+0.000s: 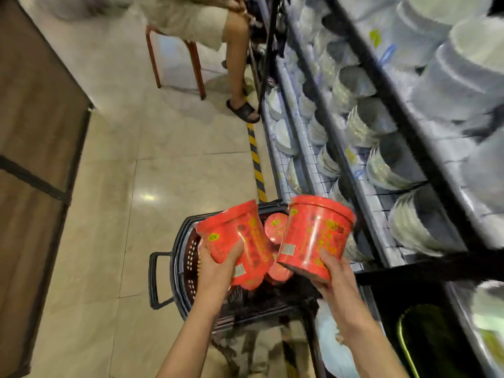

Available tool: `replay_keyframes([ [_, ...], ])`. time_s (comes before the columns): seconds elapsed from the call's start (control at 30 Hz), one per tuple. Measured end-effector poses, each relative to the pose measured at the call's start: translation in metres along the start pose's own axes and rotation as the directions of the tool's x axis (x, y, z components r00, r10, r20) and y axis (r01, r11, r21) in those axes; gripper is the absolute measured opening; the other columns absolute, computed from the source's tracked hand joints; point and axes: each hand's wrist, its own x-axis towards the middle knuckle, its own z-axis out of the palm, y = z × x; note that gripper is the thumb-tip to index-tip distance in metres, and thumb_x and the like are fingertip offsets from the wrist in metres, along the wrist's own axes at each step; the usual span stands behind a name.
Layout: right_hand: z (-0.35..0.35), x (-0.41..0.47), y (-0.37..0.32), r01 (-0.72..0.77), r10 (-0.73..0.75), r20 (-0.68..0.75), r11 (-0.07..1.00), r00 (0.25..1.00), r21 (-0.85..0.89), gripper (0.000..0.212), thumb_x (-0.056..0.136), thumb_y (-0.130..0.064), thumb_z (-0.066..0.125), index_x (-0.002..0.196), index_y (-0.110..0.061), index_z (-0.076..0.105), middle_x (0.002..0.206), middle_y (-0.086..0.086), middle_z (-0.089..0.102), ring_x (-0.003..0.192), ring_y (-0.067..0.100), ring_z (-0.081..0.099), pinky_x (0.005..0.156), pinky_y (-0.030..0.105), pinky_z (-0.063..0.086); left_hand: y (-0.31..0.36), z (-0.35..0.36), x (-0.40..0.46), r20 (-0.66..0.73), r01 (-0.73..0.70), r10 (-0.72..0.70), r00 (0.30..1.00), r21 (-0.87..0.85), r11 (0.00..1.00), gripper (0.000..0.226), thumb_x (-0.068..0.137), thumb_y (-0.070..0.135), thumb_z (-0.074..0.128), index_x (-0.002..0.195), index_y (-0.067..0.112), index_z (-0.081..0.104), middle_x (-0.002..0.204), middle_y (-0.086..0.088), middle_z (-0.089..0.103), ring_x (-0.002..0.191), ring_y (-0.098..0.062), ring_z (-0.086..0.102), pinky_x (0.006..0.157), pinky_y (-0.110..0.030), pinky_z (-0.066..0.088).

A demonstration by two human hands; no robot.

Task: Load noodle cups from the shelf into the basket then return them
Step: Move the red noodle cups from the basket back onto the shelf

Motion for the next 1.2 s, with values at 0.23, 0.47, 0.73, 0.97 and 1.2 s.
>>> replay_keyframes([
  [0.23,0.001,-0.079,-0.078,0.213,-0.215,0.003,0.97,0.977,0.12,0.075,0.056,-0.047,0.079,0.121,-0.021,0.053,0.107,0.006,0.07,0.087,0.017,0.067,0.068,0.023,0.054,0.088,0.013,-0.064,0.179,-0.21,0.224,0.958,-0.092,0.973,0.064,0.06,0.044,0.077,0.112,0.022,0.047,0.108,0.0,0.065,0.096,-0.018,0.064,0.072,-0.026,0.052],
  [0.47,-0.004,-0.151,-0.113,0.439,-0.429,-0.094,0.871,0.898,0.22,0.094,0.035,-0.051,0.087,0.119,-0.025,0.053,0.088,-0.002,0.075,0.071,0.011,0.071,0.054,0.022,0.056,0.135,0.036,-0.095,0.384,-0.262,0.326,0.864,-0.211,0.942,0.071,0.04,0.048,0.069,0.104,0.023,0.052,0.099,0.0,0.068,0.08,-0.011,0.068,0.062,-0.024,0.055],
  [0.73,-0.021,-0.238,-0.1,0.677,-0.539,-0.444,0.692,0.716,0.251,0.113,0.0,-0.057,0.087,0.104,-0.023,0.058,0.084,-0.003,0.075,0.071,0.011,0.071,0.055,0.023,0.056,0.145,0.07,-0.128,0.703,-0.267,0.299,0.645,-0.159,0.951,0.105,0.013,0.075,0.078,0.103,0.025,0.054,0.104,0.005,0.065,0.09,-0.011,0.063,0.078,-0.026,0.054],
  [0.97,-0.054,-0.3,-0.08,0.729,-0.488,-0.686,0.678,0.54,0.092,0.112,0.01,-0.067,0.084,0.111,-0.026,0.056,0.105,-0.001,0.072,0.094,0.017,0.069,0.074,0.034,0.054,0.145,0.109,-0.184,0.884,-0.294,0.241,0.4,-0.126,0.948,0.088,0.037,0.055,0.065,0.116,0.021,0.048,0.105,0.005,0.062,0.087,-0.001,0.059,0.068,-0.011,0.046],
  [1.2,-0.099,-0.337,-0.088,0.778,-0.453,-0.806,0.628,0.382,0.016,0.11,0.016,-0.062,0.088,0.112,-0.021,0.054,0.1,-0.001,0.073,0.088,0.013,0.07,0.068,0.025,0.057,0.137,0.171,-0.225,0.941,-0.347,0.213,0.261,-0.115,0.931,0.076,0.039,0.061,0.066,0.107,0.03,0.05,0.106,0.005,0.065,0.097,-0.014,0.063,0.082,-0.032,0.049],
])
